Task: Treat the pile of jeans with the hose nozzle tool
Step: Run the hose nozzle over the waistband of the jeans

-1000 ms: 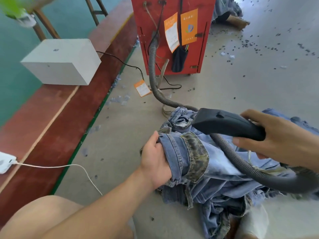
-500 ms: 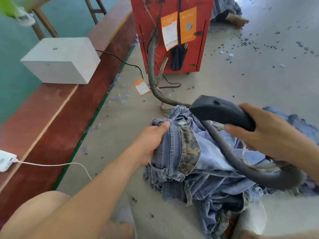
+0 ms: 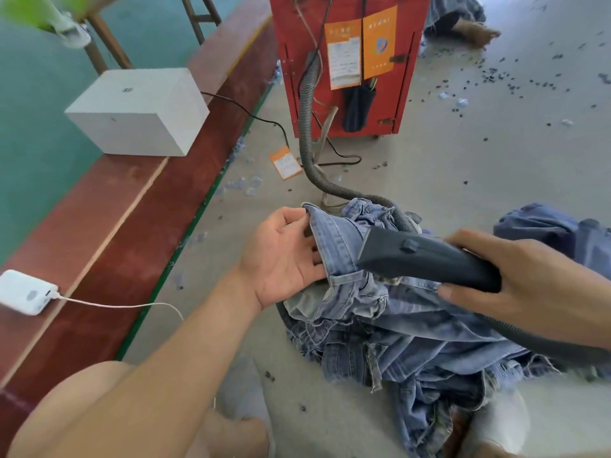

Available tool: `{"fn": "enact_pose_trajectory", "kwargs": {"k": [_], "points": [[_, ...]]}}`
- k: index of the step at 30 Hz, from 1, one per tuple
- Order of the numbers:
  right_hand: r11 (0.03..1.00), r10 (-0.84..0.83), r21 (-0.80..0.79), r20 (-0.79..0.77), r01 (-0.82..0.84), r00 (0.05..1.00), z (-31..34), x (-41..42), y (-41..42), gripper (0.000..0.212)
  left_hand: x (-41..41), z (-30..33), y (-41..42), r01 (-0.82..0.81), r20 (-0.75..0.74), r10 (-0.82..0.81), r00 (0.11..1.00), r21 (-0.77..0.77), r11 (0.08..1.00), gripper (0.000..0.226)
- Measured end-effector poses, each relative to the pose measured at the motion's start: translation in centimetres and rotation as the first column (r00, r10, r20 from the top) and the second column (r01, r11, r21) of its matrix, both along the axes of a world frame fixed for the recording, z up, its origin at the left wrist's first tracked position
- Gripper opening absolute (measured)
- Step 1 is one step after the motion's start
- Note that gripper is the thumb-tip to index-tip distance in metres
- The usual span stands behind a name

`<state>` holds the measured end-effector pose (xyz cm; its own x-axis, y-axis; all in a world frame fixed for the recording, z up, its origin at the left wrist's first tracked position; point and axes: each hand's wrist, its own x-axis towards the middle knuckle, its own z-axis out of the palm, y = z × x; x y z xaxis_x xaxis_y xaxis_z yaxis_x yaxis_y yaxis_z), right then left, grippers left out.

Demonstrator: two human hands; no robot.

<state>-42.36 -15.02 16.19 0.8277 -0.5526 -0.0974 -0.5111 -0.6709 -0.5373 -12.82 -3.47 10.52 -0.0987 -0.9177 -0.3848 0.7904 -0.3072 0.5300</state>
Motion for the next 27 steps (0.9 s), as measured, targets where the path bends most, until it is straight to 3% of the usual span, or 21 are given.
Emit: {"fn": "enact_pose_trajectory", "kwargs": {"k": [7, 10, 13, 16, 18, 21, 27], "points": [[0.983, 0.172, -0.051, -0.098, -0.178, 0.98, 0.1, 2.2, 1.3, 0.032, -0.6, 0.1, -0.4, 0.111, 0.028, -0.111, 0.993, -0.016, 0.994, 0.047], [0.989, 0.121, -0.093, 0.018, -0.119, 0.992, -0.2, 3.4, 1.1, 0.032, -0.5, 0.1, -0.6, 0.093, 0.044, -0.094, 0.995, 0.016, 0.996, 0.039], [0.997, 0.004, -0.073, 0.111, 0.005, 0.994, 0.4, 2.6, -0.6, 0.029, 0.2, 0.1, -0.6, 0.024, 0.115, -0.03, 0.993, 0.056, 0.998, 0.048], [0.994, -0.052, -0.089, 0.062, 0.057, 0.997, 0.9, 1.2, -1.9, 0.029, 0.9, 0.1, -0.6, -0.059, 0.177, 0.039, 0.983, 0.111, 0.992, 0.054], [0.997, 0.007, -0.075, -0.02, -0.008, 1.0, 0.7, 1.6, -1.6, 0.03, 0.8, -0.3, -0.6, -0.083, 0.183, 0.056, 0.981, 0.143, 0.986, 0.051], [0.993, 0.103, -0.048, -0.102, -0.109, 0.989, -0.5, 3.5, -0.1, 0.03, -0.1, -1.0, -0.7, -0.05, 0.262, 0.001, 0.965, 0.179, 0.983, 0.031], [0.996, -0.051, -0.057, 0.193, 0.063, 0.98, -0.2, 3.5, -1.6, 0.029, -0.1, -1.2, -0.4, 0.027, 0.282, -0.072, 0.957, 0.16, 0.987, 0.043]]}}
